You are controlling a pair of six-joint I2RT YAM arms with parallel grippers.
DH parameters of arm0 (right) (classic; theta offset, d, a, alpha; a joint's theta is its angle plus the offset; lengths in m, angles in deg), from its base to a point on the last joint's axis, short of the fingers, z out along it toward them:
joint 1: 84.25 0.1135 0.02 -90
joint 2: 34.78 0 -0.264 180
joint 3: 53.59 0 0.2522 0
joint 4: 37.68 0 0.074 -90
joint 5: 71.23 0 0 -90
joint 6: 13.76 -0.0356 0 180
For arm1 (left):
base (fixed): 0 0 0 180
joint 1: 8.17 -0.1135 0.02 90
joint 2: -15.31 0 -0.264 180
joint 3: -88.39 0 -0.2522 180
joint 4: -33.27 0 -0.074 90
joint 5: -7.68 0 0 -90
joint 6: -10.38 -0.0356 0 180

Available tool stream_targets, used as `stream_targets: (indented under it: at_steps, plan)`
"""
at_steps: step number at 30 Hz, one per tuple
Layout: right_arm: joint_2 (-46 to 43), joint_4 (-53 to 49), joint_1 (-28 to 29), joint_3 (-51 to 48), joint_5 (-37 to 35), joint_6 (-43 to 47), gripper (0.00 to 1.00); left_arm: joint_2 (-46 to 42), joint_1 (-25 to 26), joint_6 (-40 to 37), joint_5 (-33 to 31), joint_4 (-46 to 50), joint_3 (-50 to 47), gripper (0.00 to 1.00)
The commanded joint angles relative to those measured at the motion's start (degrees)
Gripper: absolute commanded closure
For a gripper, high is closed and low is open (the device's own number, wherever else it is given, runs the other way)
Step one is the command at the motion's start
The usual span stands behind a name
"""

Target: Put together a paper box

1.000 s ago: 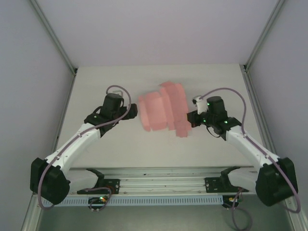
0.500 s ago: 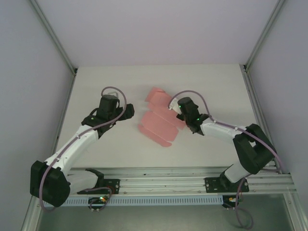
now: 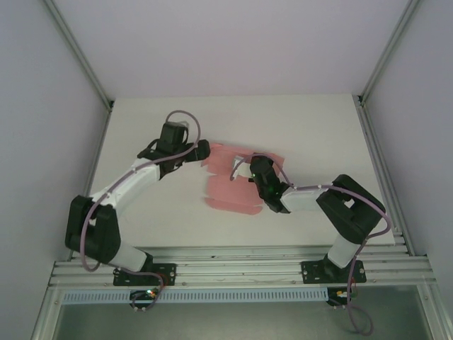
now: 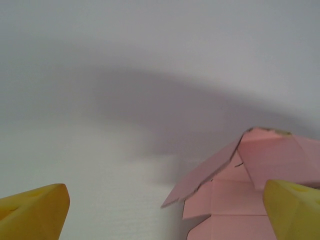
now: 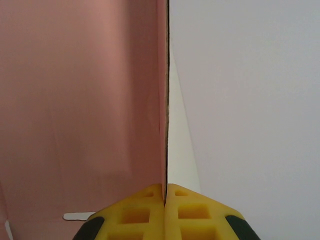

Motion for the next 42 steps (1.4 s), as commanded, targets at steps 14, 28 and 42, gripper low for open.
stream_targets:
  at_steps: [14,28,42]
  plan:
    - [-4.3,-6.3,0.7,0.1,4.4,-11.6,1.00,12.8,4.0,-3.9,7.6,-8.7,3.9,0.00]
    - [-10.4,-9.2,-0.9,-3.3,6.3,-18.6,1.00,-2.1,3.6,-1.4,6.8,-11.5,-8.3,0.00]
    - [-10.9,-12.0,-2.1,-3.2,7.5,-21.0,1.00,-16.0,-7.3,4.3,0.4,-11.3,-25.9,0.00]
